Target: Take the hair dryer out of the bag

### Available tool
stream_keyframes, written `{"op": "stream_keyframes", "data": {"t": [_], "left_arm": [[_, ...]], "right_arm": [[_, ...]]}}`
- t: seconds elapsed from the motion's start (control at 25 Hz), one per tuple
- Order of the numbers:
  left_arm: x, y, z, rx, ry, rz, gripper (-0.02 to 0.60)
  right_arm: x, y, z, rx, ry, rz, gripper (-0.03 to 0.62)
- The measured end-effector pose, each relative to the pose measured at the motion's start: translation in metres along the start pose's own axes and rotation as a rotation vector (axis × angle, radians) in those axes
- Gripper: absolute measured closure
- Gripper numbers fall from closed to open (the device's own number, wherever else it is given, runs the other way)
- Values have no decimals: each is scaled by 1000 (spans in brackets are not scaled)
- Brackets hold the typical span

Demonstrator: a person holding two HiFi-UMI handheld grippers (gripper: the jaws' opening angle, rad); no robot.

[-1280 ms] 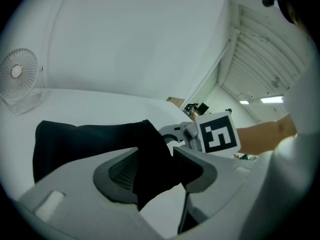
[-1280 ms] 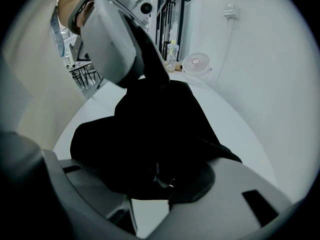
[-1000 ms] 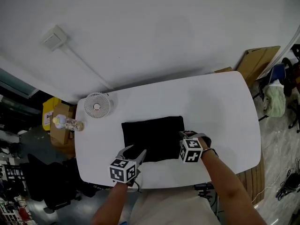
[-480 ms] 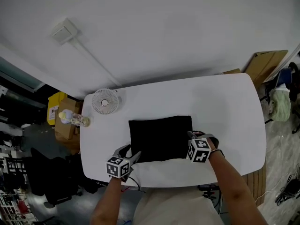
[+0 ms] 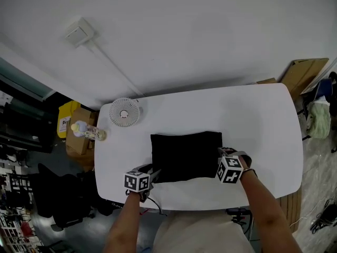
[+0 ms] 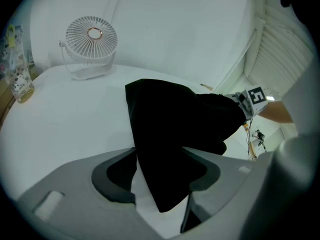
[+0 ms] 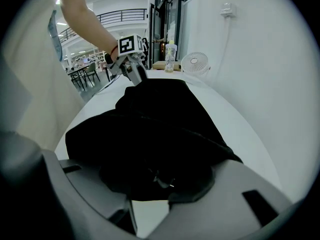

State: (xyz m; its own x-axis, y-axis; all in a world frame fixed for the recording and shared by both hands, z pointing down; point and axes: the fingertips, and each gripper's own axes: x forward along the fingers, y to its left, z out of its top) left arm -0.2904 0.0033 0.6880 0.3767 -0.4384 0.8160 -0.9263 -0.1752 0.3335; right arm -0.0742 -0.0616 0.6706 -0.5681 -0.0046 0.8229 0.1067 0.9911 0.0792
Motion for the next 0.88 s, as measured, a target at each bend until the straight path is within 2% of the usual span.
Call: {"op": "stream_keyframes", "data": {"t": [0.12,0.2,0.24,0.28,0.32,0.36,0.88], "left_arm": [[0,1,-1,25,4,31,325],[1,2,-2,27,17,49,352],[3,0,-2,25,24,44,397],[4,-2,-2,22,29,39,482],[6,-5,-2,21,30,40,522],[7,-6,-2,21,29,47,534],[-6,3,3,-23,6,118,548]], "right_arm": [[1,0,1,0,3,-1,425],[1,0,1,-1,5,-5,425],[1,0,1,-1,7,-7,425],[2,0,1,-1,8,-9,425],[2,0,1,0,9,-10,427],[2,0,1,0,10,-10,427],[1,-1,0,10,9,-18,430]]}}
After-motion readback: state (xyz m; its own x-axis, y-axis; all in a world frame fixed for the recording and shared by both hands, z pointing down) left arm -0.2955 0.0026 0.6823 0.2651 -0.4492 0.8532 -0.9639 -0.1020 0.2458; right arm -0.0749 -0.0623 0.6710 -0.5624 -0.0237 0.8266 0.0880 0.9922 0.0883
